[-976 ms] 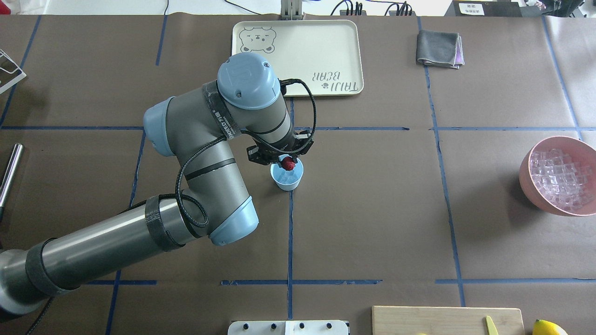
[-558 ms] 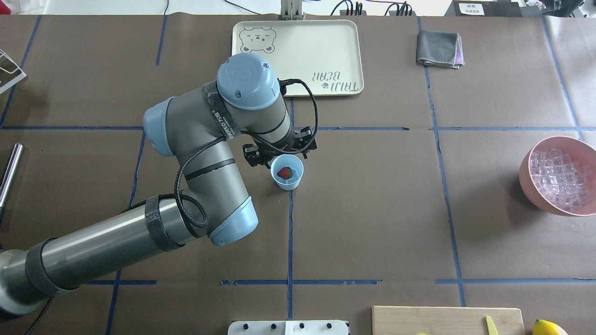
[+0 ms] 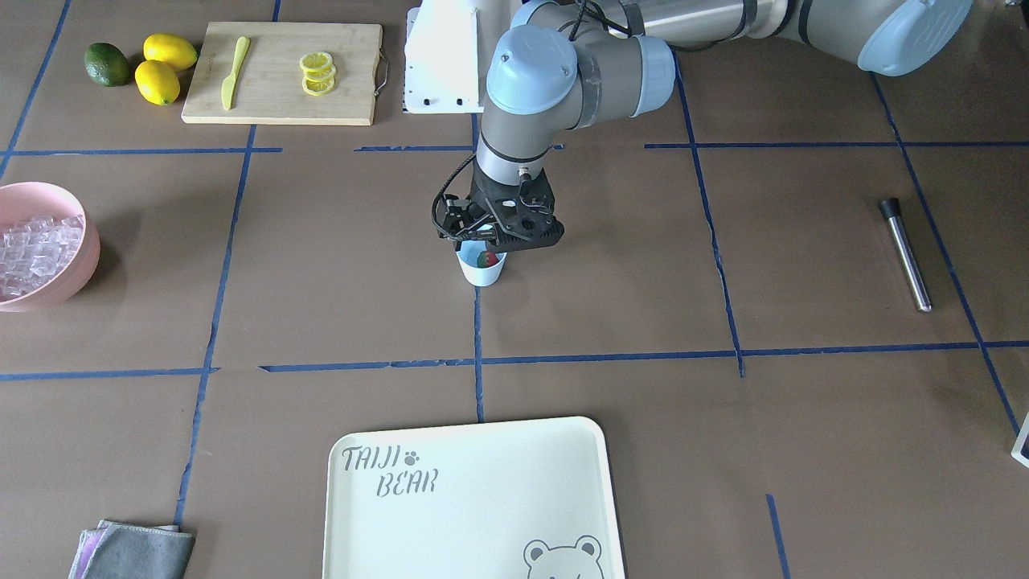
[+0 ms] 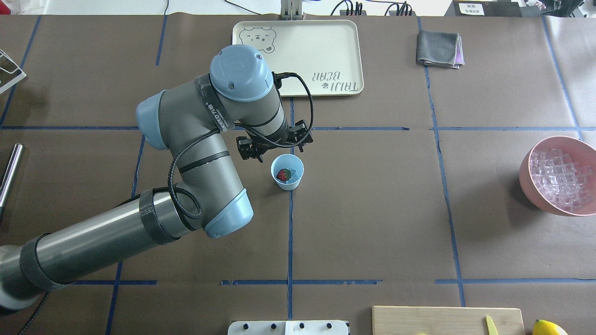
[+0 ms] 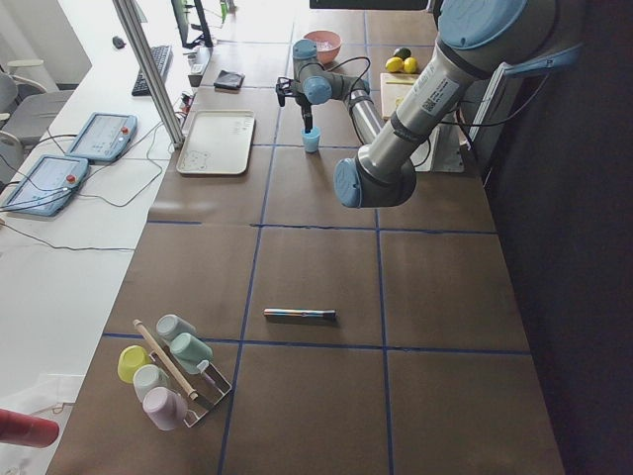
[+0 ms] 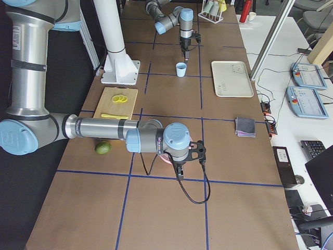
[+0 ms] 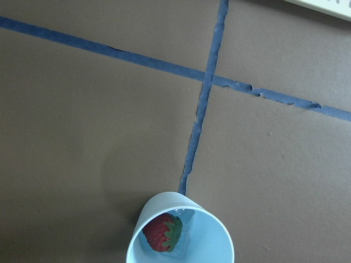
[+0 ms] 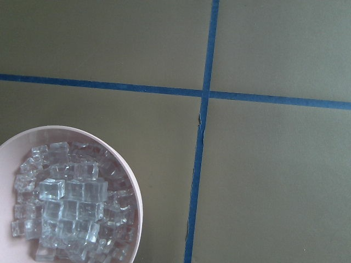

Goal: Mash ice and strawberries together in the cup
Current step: 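Withdraw the empty left gripper back toward the metal muddler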

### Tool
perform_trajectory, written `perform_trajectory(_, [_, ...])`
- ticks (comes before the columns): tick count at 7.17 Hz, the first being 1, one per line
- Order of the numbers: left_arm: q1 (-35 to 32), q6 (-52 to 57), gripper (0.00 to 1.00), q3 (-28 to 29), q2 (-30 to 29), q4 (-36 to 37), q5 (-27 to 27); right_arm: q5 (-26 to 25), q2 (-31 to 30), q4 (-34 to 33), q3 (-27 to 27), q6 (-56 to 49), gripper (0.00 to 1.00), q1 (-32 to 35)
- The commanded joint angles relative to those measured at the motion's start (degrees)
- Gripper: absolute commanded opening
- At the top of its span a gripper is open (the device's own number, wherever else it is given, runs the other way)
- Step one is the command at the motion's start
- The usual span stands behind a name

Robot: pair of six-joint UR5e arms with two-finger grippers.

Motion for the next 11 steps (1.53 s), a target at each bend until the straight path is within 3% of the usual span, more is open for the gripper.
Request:
perform_trajectory(1, [-2.8, 5.6, 1.00, -3.9, 2.5, 5.9, -0.5, -2.8, 0.2, -0.6, -0.1, 0.0, 0.99, -0.2])
perform_trajectory(3, [-6.2, 14.2, 1.00, -12.8, 7.2, 15.7, -1.7, -3.1, 1.5, -3.9, -0.4, 0.0, 0.99, -0.1])
perform_trajectory(4, [-9.4, 19.7, 1.00, -17.4, 12.4, 17.3, -6.3, -3.2, 1.2, -4.2, -0.5, 0.0, 0.99, -0.1])
perform_trajectory(5, [-12.1, 25.4, 1.00, -21.3, 17.7, 18.1, -7.6, -3.0, 1.1, -4.0, -0.9, 0.0, 0.99, -0.1])
perform_trajectory(8, [-22.0, 48.9, 1.00, -24.5, 30.4, 20.4, -7.9, -2.7, 0.7, -3.8, -1.4, 0.1, 0.99, -0.1])
perform_trajectory(11, [-35.9, 67.7, 1.00, -24.1, 40.5, 19.7, -14.6, -3.0, 1.1, -3.8, -1.5, 0.1, 0.99, -0.1])
